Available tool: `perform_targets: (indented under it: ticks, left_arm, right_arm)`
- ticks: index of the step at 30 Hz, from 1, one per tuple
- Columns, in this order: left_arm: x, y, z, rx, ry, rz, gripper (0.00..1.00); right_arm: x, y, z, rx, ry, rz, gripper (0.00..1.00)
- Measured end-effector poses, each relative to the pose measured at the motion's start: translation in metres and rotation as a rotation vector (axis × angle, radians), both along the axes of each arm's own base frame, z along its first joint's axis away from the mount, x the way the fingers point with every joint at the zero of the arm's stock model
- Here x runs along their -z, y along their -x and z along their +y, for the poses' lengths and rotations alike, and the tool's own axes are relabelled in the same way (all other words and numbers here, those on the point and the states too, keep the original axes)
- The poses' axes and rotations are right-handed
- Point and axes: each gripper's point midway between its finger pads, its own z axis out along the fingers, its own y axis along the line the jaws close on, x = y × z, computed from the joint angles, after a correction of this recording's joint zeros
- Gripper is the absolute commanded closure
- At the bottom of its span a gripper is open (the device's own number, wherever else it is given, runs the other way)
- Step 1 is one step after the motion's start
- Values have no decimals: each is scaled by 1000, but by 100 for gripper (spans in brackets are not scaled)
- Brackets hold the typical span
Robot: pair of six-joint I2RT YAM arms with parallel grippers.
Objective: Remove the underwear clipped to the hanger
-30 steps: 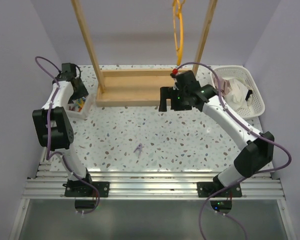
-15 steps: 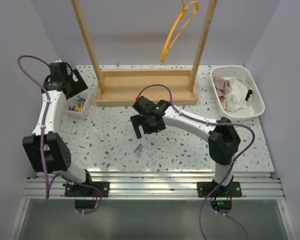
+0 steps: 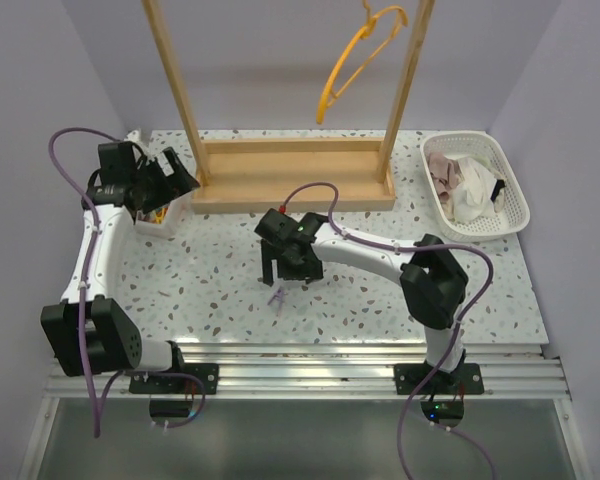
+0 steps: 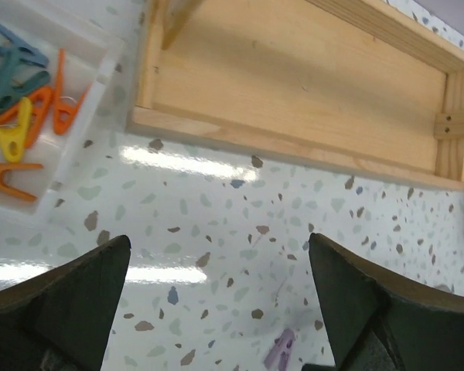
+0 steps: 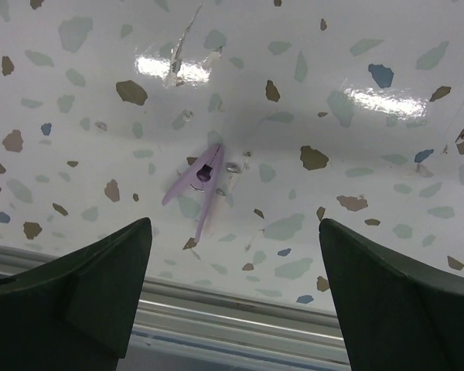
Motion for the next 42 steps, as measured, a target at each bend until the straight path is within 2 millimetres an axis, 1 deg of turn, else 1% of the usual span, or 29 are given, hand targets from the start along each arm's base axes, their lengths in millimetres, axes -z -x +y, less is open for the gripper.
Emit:
perform_targets:
  ticks: [3,6,7,9,10,11,12,14,16,17,18,20,23,25,27,28,30,32,33,35,36,37,38,40,41,42]
  left_arm:
    - [2,6,-25,121,-2,6,0]
    - [11,18,-72,283,-25,40,0]
    - [16,25,-91,343,-31,53,0]
    - [31,45,-128,460,-49,92,0]
    - [41,57,-145,510,-61,118,0]
    - [50,69,-157,552,-74,145,0]
    - [61,83,-169,595,-87,179,0]
    - [81,103,-184,656,-117,233,0]
    - [100,115,-191,686,-152,284,0]
    - [110,119,-192,695,-169,309,1]
    - [120,124,-195,707,-188,334,2]
    - [136,131,-199,727,-221,375,3]
    - [164,146,-216,790,-296,434,7]
    - [182,158,-226,828,-338,472,8]
    - [196,168,-233,856,-373,504,9]
    - [200,171,-234,861,-399,510,10]
    - [199,172,-240,865,-409,492,14]
    - [201,172,-240,852,-421,490,19]
    - [202,172,-240,847,-428,490,26]
    - [203,170,-238,835,-453,486,36]
    - [204,170,-237,831,-464,484,46]
    - [205,169,-236,823,-481,480,52]
    - [206,168,-235,820,-495,475,64]
    - [207,167,-235,813,-520,464,74]
    - [208,167,-236,807,-529,460,85]
    - [208,168,-237,803,-532,457,91]
  right_arm:
    - [-2,-4,-5,76,2,-19,4]
    - [-9,-3,-26,152,19,-50,2]
    - [-15,-3,-38,184,22,-63,2]
    - [-34,-3,-69,266,14,-93,2]
    - [-46,-5,-86,310,1,-115,2]
    - [-57,-8,-101,351,-15,-137,2]
    - [-70,-11,-120,403,-36,-164,2]
    - [-95,-17,-159,501,-65,-223,2]
    - [-116,-22,-196,597,-84,-282,2]
    - [-124,-23,-211,630,-85,-306,2]
    - [-131,-22,-223,650,-81,-326,2]
    - [-137,-17,-238,664,-59,-347,2]
    - [-136,-10,-245,651,-29,-340,2]
    - [-132,-7,-248,643,-10,-329,2]
    - [-126,-3,-251,640,8,-316,2]
    - [-123,-1,-253,639,17,-309,2]
    - [-119,5,-257,639,28,-301,2]
    - [-117,10,-261,641,32,-298,2]
    - [-118,12,-263,643,30,-301,2]
    - [-120,15,-267,649,24,-309,2]
    - [-122,16,-268,652,23,-315,2]
    - [-123,16,-270,655,22,-323,2]
    - [-125,17,-271,656,23,-329,2]
    - [-125,18,-272,656,24,-331,2]
    - [-125,18,-273,657,25,-331,2]
    - [-125,18,-273,657,25,-331,2]
